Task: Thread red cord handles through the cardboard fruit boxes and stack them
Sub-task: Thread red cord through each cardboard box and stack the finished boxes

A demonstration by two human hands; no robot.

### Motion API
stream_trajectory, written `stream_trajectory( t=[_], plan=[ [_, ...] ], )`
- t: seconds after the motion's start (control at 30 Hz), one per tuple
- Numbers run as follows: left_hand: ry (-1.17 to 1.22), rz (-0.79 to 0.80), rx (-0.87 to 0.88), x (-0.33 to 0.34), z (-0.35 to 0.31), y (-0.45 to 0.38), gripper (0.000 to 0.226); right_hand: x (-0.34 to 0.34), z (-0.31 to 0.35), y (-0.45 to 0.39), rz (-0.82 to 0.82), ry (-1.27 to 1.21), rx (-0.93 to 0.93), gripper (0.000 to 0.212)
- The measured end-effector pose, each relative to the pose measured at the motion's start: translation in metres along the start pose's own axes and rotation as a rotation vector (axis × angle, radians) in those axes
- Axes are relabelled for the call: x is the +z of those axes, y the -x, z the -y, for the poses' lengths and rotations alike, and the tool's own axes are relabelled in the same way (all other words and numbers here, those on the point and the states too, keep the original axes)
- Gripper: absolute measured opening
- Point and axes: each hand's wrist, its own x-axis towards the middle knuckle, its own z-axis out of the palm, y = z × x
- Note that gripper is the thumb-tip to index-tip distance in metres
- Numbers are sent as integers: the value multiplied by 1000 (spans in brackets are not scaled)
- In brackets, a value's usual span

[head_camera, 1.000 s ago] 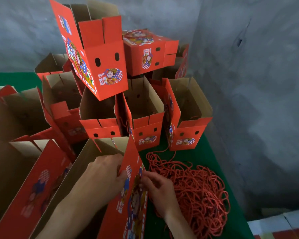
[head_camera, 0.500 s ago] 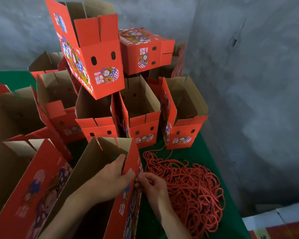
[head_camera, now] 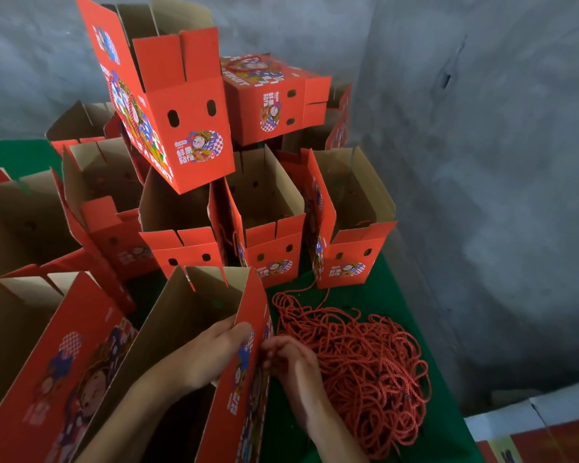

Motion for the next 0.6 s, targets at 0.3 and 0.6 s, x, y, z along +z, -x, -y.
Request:
stream_trajectory(
  t=[0.3, 0.6],
  plan=[
    [3, -94, -30, 4, 1, 0, 40, -9, -2, 3, 68, -92, -61, 28],
    [-9, -231, -124, 4, 10, -9, 49, -25, -3, 5, 59, -4, -68, 19]
  ],
)
